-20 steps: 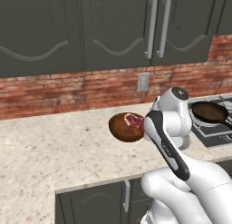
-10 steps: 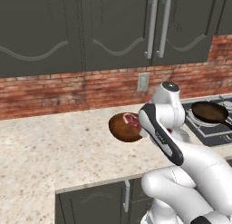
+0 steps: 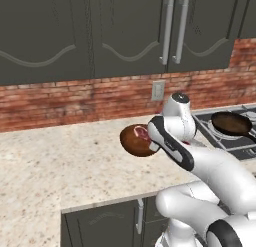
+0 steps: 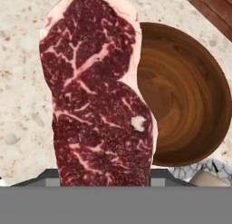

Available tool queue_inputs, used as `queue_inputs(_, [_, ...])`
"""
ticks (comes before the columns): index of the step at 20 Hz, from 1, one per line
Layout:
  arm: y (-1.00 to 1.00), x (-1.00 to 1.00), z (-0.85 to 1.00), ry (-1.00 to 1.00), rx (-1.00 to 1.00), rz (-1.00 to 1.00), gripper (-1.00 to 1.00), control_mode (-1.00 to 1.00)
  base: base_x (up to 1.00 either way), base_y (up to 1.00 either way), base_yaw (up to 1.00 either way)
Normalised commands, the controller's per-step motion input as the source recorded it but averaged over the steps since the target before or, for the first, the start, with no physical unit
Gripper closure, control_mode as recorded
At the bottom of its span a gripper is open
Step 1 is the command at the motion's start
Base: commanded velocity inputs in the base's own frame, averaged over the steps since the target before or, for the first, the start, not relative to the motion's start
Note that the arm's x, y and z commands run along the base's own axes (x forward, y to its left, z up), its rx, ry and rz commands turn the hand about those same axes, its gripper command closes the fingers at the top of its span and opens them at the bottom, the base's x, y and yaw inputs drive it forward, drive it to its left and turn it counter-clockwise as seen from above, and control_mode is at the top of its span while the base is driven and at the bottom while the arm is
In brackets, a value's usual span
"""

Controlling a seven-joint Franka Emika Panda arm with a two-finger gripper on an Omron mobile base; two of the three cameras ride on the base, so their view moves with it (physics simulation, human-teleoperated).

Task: Place one of the steaks on the plate and the other in the bowl. Then place the bowl in the fridge.

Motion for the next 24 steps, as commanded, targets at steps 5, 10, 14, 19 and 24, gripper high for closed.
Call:
queue_inputs(5, [0.00, 0.45, -0.22, 0.00, 0.00, -0.04, 1.00, -1.00, 0.00, 0.00, 0.00])
queue_inputs(10, [0.00, 0.48, -0.18, 0.00, 0.00, -0.05, 1.00, -1.00, 0.00, 0.00, 0.00])
queue_inputs(14, [0.00, 0.34, -0.20, 0.00, 0.00, -0.04, 1.00, -1.00, 0.00, 0.00, 0.00])
queue_inputs(19, [0.00, 0.32, -0.21, 0.00, 0.00, -0.04, 1.00, -1.00, 0.00, 0.00, 0.00])
queue_inputs(24, [0.00, 0.36, -0.17, 0.00, 0.00, -0.03, -1.00, -1.00, 0.00, 0.00, 0.00])
